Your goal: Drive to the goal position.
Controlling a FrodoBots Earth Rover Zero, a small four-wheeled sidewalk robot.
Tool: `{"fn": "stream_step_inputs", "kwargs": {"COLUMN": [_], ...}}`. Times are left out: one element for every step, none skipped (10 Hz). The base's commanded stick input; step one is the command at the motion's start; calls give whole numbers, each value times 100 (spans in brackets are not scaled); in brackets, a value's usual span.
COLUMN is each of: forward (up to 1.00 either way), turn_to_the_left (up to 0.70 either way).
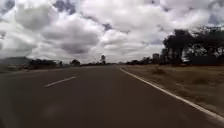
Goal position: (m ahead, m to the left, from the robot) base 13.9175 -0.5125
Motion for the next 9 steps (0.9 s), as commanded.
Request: {"fn": "stream_step_inputs", "kwargs": {"forward": [84,84,84,84,84,84,84,84,84], "turn_to_the_left": [0,0,0,0,0,0,0,0,0]}}
